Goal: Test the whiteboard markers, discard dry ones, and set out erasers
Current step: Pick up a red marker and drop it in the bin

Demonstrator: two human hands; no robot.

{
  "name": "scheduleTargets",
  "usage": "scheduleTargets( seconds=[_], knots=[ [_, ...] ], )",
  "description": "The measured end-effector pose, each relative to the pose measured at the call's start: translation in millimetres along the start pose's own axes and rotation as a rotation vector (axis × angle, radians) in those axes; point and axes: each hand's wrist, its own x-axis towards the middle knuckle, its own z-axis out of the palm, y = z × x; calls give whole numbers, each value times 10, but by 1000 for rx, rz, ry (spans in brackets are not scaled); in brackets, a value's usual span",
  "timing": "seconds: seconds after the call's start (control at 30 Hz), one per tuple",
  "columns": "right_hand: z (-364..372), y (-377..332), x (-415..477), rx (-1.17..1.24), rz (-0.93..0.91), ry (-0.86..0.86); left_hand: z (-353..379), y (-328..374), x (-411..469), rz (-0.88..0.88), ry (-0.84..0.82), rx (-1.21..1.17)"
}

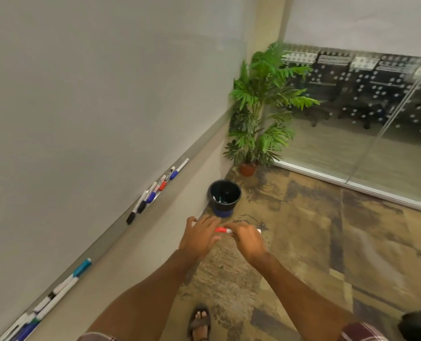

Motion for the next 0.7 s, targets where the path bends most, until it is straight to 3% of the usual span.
scheduleTargets(
  seconds=[0.13,0.3,0.7],
  knots=[
    [73,336,312,-130,116,92,179,-75,509,-52,-75,1],
    [157,673,824,-194,220,75,308,-264,1231,4,-68,-30],
    [115,1151,2294,-184,193,70,271,-858,2771,26,-108,-44]
  ],
)
